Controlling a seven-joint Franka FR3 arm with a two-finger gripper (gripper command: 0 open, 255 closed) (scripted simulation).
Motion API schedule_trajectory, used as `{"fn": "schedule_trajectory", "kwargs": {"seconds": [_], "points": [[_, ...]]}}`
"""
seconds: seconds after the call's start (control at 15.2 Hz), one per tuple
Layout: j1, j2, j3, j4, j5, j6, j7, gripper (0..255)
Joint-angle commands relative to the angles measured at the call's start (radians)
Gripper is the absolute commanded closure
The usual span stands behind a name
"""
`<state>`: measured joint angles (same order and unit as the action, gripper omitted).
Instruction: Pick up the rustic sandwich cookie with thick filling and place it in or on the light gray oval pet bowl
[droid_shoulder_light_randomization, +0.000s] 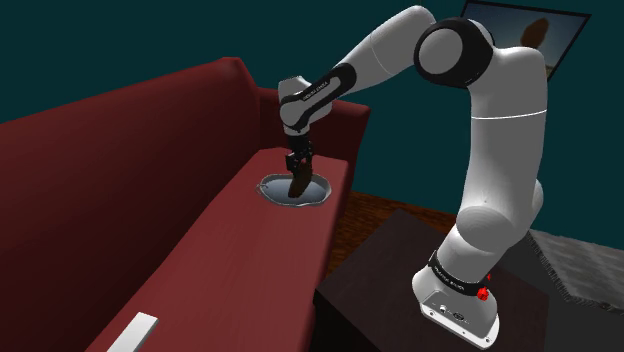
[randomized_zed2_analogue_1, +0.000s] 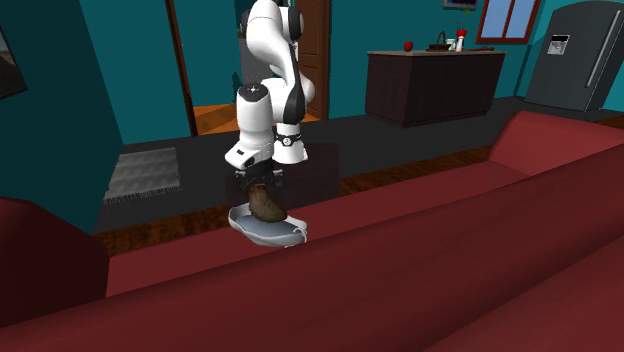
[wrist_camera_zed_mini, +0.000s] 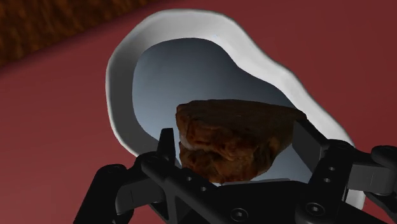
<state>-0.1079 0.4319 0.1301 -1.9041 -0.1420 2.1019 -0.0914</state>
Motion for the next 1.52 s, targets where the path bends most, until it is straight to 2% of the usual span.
{"fn": "schedule_trajectory", "kwargs": {"seconds": [0.0, 0.4, 0.46, 0.79, 1.06, 1.45], "points": [[0.003, 0.014, 0.001, -0.010, -0.001, 0.007, 0.004, 255], [0.003, 0.014, 0.001, -0.010, -0.001, 0.007, 0.004, 255], [0.004, 0.018, 0.001, -0.008, -0.001, 0.007, 0.006, 0], [0.003, 0.014, 0.001, -0.010, -0.001, 0.007, 0.004, 0], [0.006, -0.028, 0.009, 0.064, 0.013, -0.109, -0.005, 0], [0.006, -0.028, 0.009, 0.064, 0.013, -0.109, -0.005, 0]]}}
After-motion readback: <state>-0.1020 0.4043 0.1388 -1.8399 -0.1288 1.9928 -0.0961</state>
